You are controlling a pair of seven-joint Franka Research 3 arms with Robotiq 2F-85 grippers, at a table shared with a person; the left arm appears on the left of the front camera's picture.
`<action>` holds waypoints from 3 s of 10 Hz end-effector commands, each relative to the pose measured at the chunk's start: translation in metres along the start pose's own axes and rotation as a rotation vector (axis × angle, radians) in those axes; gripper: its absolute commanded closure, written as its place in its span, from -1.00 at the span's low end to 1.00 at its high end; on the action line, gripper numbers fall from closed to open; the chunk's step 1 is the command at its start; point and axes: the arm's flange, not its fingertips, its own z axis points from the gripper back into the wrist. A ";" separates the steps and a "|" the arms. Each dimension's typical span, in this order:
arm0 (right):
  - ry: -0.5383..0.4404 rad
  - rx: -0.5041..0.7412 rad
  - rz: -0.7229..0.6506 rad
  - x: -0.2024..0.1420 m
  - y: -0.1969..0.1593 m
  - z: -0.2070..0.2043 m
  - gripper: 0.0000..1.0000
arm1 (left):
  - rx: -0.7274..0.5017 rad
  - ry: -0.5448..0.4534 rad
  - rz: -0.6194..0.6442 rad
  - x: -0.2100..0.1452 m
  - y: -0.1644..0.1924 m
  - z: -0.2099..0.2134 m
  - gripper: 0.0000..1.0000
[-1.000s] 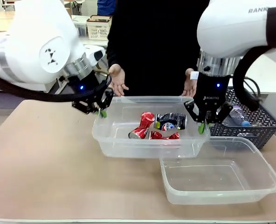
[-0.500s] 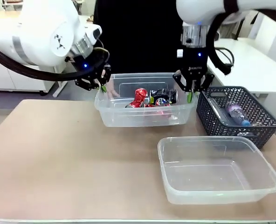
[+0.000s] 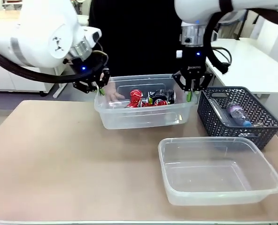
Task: Sort the waste into each basket.
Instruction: Offer the picked Organizing box to the human, then release the Organizing box you were holding, then pick up the Organizing box on the right side of the table and lift it.
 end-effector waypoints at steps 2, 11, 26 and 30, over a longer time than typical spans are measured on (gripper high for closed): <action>-0.007 0.002 0.008 -0.006 0.003 -0.004 0.88 | -0.025 -0.014 0.010 -0.001 -0.009 0.007 0.81; -0.021 0.037 -0.053 -0.010 -0.011 0.002 -0.31 | -0.025 0.038 -0.014 0.001 -0.006 0.005 -0.33; -0.184 0.244 -0.204 -0.017 -0.036 0.015 -1.00 | -0.098 -0.064 0.045 -0.006 0.002 0.049 -1.00; -0.310 0.141 -0.137 -0.114 -0.109 0.017 -1.00 | -0.129 0.001 0.090 -0.073 -0.081 0.105 -1.00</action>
